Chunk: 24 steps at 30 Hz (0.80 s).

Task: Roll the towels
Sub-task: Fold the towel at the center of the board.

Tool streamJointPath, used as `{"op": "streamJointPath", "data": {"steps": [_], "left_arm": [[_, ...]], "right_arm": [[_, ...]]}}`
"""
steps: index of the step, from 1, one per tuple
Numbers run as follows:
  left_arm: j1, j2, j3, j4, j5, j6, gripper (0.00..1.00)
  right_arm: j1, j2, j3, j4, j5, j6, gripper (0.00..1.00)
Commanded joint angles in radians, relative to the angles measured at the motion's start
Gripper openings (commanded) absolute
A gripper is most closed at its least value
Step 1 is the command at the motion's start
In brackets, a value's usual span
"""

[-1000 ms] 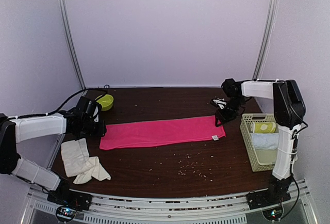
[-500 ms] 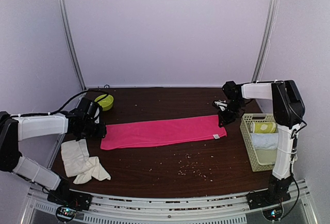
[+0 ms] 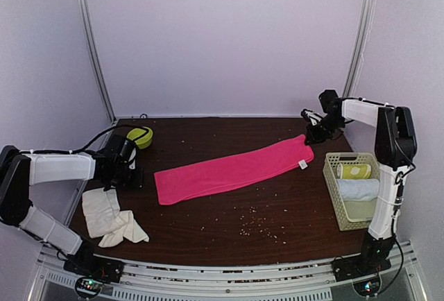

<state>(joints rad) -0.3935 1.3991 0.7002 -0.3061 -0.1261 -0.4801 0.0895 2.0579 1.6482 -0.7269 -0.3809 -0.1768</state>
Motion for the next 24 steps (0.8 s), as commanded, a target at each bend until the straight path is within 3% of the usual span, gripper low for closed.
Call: {"op": "streamJointPath", "data": {"steps": [1, 9, 17, 24], "left_arm": [[0.006, 0.029, -0.003, 0.056, 0.051, 0.011, 0.28], [-0.022, 0.087, -0.011, 0.099, 0.108, 0.008, 0.23], [-0.024, 0.107, -0.024, 0.091, 0.106, 0.0, 0.22], [-0.027, 0.109, -0.045, 0.101, 0.111, -0.014, 0.21]], "right_arm": [[-0.007, -0.055, 0.069, 0.002, -0.052, 0.026, 0.0], [0.022, -0.089, 0.135, -0.022, -0.219, 0.098, 0.0], [0.215, -0.131, 0.145, -0.033, -0.272, 0.102, 0.0], [0.393, -0.035, 0.239, -0.033, -0.33, 0.195, 0.0]]}}
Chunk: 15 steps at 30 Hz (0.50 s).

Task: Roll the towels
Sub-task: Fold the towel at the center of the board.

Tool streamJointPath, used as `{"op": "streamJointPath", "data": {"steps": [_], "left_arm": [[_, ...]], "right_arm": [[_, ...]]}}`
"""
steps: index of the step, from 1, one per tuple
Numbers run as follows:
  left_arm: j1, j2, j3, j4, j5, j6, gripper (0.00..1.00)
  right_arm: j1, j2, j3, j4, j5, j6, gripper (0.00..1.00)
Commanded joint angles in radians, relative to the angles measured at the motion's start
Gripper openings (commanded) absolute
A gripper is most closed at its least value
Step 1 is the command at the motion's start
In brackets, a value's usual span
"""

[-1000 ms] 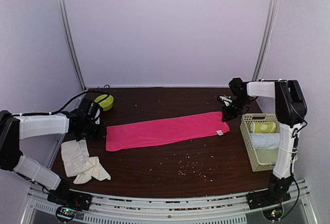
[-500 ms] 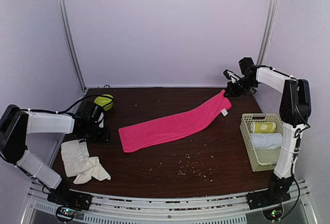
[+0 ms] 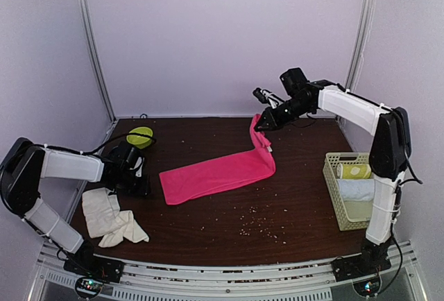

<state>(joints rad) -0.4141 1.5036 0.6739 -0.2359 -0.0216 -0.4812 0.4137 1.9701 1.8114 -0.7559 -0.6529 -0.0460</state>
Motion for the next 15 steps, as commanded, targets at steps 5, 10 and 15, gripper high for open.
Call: {"op": "streamJointPath", "data": {"steps": [5, 10, 15], "left_arm": [[-0.007, -0.007, -0.023, 0.031, -0.006, -0.018, 0.21], [-0.008, -0.02, -0.015, 0.021, -0.009, -0.028, 0.21], [-0.006, -0.001, -0.01, 0.024, 0.003, -0.028, 0.21]], "right_arm": [[0.192, 0.165, 0.172, -0.015, -0.035, 0.098, 0.0], [0.279, 0.249, 0.217, 0.013, -0.05, 0.163, 0.0], [0.358, 0.335, 0.307, 0.049, -0.067, 0.228, 0.0]]}}
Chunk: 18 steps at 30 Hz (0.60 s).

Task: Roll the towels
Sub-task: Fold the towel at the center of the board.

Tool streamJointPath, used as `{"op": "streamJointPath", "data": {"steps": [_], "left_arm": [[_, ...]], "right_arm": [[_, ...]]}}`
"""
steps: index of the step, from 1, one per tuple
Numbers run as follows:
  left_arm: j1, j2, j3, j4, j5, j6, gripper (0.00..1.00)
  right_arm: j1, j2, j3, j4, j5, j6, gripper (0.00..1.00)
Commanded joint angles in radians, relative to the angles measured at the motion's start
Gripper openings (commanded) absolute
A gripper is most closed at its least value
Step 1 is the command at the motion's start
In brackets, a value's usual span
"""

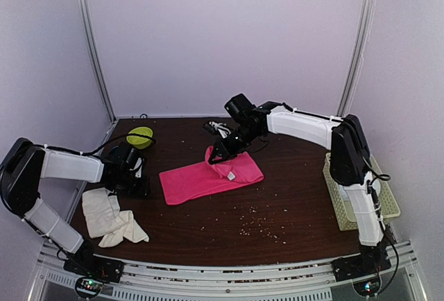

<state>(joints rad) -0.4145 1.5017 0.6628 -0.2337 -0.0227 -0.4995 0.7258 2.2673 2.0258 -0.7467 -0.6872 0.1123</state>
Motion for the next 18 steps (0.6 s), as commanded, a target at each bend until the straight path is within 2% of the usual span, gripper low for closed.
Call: {"op": "streamJointPath", "data": {"steps": [1, 7, 18], "left_arm": [[-0.006, 0.005, -0.001, 0.025, 0.01, -0.013, 0.21], [-0.006, 0.005, -0.052, 0.101, 0.041, -0.045, 0.21], [-0.007, 0.024, -0.093, 0.207, 0.135, -0.08, 0.21]], "right_arm": [[0.061, 0.059, 0.116, 0.045, -0.039, 0.084, 0.0], [0.109, 0.149, 0.23, 0.078, -0.058, 0.154, 0.0], [0.118, 0.261, 0.273, 0.204, -0.068, 0.258, 0.0]]}}
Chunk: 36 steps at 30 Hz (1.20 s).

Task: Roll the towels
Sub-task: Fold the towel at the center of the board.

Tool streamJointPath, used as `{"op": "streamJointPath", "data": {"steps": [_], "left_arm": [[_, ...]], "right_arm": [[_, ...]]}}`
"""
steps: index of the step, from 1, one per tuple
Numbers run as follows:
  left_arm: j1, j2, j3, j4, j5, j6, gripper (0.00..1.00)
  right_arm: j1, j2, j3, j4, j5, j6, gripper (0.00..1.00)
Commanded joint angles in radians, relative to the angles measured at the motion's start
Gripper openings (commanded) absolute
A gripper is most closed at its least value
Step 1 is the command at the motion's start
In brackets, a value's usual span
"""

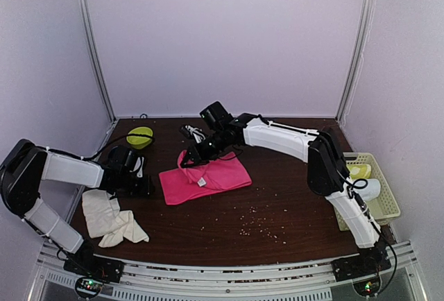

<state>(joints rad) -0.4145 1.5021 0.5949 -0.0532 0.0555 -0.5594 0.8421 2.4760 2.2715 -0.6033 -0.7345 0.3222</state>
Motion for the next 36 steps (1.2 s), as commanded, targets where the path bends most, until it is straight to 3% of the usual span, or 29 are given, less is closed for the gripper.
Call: {"op": "streamJointPath", "data": {"steps": [1, 17, 36], "left_arm": [[-0.007, 0.023, -0.026, 0.028, 0.058, -0.02, 0.21], [-0.008, 0.042, -0.046, 0.077, 0.098, -0.027, 0.21], [-0.008, 0.053, -0.072, 0.114, 0.105, -0.04, 0.22]], "right_arm": [[0.001, 0.06, 0.031, 0.071, -0.023, 0.056, 0.0], [0.042, 0.152, 0.072, 0.275, -0.039, 0.198, 0.0], [0.094, 0.18, 0.069, 0.318, -0.044, 0.224, 0.0]]}}
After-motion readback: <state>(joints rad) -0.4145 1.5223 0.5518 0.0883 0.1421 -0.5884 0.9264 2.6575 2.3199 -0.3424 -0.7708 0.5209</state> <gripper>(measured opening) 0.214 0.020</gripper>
